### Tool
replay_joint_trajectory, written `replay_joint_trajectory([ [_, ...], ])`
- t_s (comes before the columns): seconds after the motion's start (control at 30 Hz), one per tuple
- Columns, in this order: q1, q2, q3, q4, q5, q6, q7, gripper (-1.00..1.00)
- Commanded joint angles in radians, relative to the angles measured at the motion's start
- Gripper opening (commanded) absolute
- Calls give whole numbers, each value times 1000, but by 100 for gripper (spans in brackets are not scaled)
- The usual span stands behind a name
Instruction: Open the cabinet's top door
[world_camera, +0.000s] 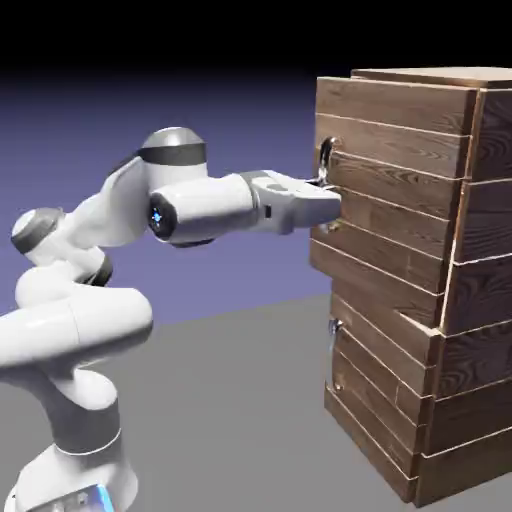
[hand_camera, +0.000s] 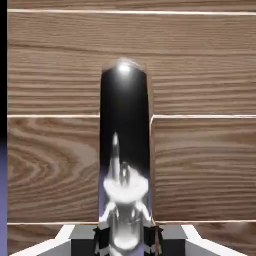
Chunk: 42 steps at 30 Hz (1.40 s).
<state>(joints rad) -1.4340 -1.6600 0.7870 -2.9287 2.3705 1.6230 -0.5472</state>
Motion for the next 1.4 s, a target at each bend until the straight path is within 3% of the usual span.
replay_joint_trajectory([
  [0.0,-12,17,-24,-8,-18,-42,-19,-100],
  [0.33,-192,262,-225,-2,-244,-477,-232,-100],
  [0.7,-435,656,-276,186,-595,-872,-549,-100],
  [0.97,-553,946,-210,401,-866,-995,-776,-100],
  [1.37,-609,1381,-71,756,-1204,-1006,-937,-100],
])
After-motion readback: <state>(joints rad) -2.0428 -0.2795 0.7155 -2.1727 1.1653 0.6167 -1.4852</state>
